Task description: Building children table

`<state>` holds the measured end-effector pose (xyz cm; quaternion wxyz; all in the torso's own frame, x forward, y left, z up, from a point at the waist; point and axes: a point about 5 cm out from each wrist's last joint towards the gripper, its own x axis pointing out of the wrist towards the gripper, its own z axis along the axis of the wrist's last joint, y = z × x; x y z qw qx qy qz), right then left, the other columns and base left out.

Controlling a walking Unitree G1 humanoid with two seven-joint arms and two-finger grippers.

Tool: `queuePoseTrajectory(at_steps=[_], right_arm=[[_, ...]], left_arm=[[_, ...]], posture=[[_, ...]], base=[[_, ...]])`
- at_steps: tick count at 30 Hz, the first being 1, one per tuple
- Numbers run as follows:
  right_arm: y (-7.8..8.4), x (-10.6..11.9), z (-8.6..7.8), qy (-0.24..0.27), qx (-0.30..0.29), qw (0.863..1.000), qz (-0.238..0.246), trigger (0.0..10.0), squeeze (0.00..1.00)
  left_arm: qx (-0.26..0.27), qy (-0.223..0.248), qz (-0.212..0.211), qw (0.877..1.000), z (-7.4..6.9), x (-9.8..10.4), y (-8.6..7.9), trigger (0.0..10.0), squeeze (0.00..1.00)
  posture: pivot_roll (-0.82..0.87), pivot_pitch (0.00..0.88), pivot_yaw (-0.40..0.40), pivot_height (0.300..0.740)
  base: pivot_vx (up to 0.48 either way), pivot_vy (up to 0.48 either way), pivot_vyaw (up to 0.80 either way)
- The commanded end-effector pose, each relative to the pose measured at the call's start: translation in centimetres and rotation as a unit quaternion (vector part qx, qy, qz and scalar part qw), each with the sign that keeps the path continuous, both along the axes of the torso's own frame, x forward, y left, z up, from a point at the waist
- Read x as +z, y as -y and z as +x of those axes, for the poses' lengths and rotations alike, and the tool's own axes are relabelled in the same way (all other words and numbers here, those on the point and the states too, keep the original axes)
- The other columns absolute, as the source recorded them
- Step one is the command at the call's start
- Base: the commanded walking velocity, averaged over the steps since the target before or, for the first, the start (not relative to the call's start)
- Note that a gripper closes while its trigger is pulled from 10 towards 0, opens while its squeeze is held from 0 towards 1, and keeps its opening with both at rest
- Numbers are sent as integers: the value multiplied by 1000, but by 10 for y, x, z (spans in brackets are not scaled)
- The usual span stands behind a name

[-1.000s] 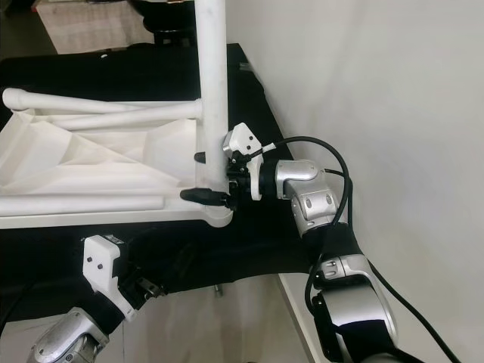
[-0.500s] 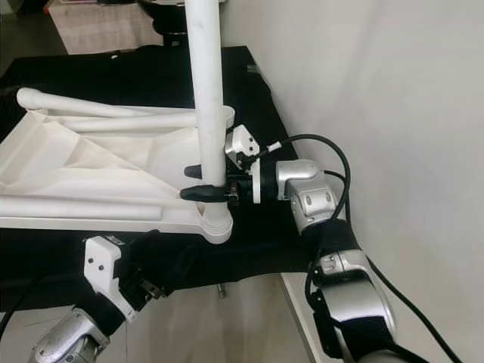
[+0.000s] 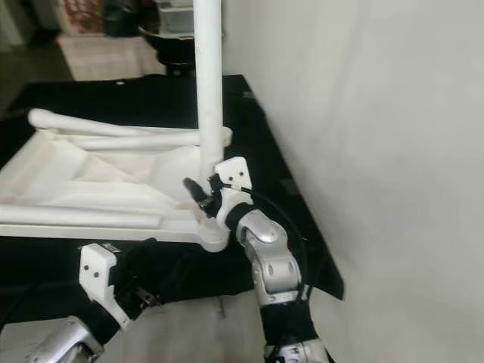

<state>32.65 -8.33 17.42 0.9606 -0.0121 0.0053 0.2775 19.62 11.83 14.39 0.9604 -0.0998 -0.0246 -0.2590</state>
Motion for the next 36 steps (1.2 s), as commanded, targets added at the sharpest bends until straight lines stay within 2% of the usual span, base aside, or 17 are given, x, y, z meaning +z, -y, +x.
queuePoseTrajectory(at_steps=[1, 3, 4, 5, 6, 8, 9, 10, 17, 18, 19, 26, 27, 28, 30, 31, 36], right_arm=[[3, -32, 1, -82, 3, 997, -16, 1020, 0], [2, -31, 2, -83, 9, 996, -18, 1020, 0], [0, -28, 3, -81, 20, 996, -19, 10000, 0], [0, -28, 3, -81, 20, 996, -19, 10000, 0], [-4, -25, 3, -80, 33, 996, -14, 10000, 71], [-6, -22, 2, -79, 41, 996, -10, 10000, 71], [-9, -18, 1, -76, 60, 995, -5, 10000, 1000], [-14, -8, 1, -59, 129, 990, -1, 10000, 1000], [-9, -1, 1, -23, 236, 971, -32, 10000, 1000], [-6, -2, 2, -22, 260, 964, -43, 10000, 643], [-3, -1, 3, -19, 285, 957, -54, 10000, 0], [2, 6, 10, -21, 327, 943, -62, 10000, 0], [2, 8, 14, -21, 327, 943, -62, 2000, 0], [1, 10, 17, -22, 325, 944, -61, 745, 0], [1, 10, 19, -22, 325, 944, -60, 745, 0], [1, 10, 20, -23, 327, 943, -57, 0, 0], [3, 9, 20, -24, 342, 938, -53, 0, 0]], left_arm=[[-5, -8, -1, 1000, 2, -3, -2, 10000, 0], [-4, -8, -2, 1000, 3, -3, -2, 10000, 0], [-1, -7, -2, 1000, 3, -3, -2, 10000, 0], [-1, -7, -2, 1000, 3, -3, -2, 10000, 0], [1, -6, -2, 1000, 3, -3, -3, 10000, 0], [3, -6, -2, 1000, 3, -3, -3, 10000, 0], [4, -6, -2, 1000, 4, -2, -3, 10000, 0], [5, -6, -3, 1000, 4, -2, -3, 10000, 0], [4, -6, -5, 1000, 4, -3, -3, 10000, 0], [2, -6, -5, 1000, 4, -3, -2, 10000, 0], [1, -7, -6, 1000, 4, -3, -2, 10000, 0], [1, -7, -7, 1000, 3, -3, -1, 10000, 0], [1, -7, -8, 1000, 3, -2, -1, 10000, 0], [2, -7, -9, 1000, 3, -2, -1, 10000, 0], [2, -7, -9, 1000, 3, -2, -1, 10000, 0], [2, -7, -9, 1000, 3, -2, 0, 10000, 0], [3, -7, -10, 1000, 3, -2, 0, 10000, 0]], posture=[[-10, 99, -19, 740], [-10, 99, -19, 740], [-3, 97, -22, 740], [-3, 97, -22, 740], [0, 97, -24, 740], [1, 97, -25, 740], [4, 97, -27, 740], [4, 98, -26, 740], [4, 98, -21, 740], [8, 98, -23, 740], [12, 99, -24, 740], [16, 100, -28, 740], [16, 102, -28, 740], [16, 102, -28, 740], [16, 103, -28, 740], [18, 105, -30, 740], [20, 109, -32, 740]], base=[[0, 0, 0], [0, 0, 0], [0, 0, 0], [0, 0, 0], [0, 0, 0], [0, 0, 0], [0, 0, 0], [0, 0, 0], [0, 0, 0], [0, 0, 0], [0, 0, 0], [0, 0, 0], [0, 0, 0], [0, 0, 0], [0, 0, 0], [0, 0, 0], [0, 0, 0]])
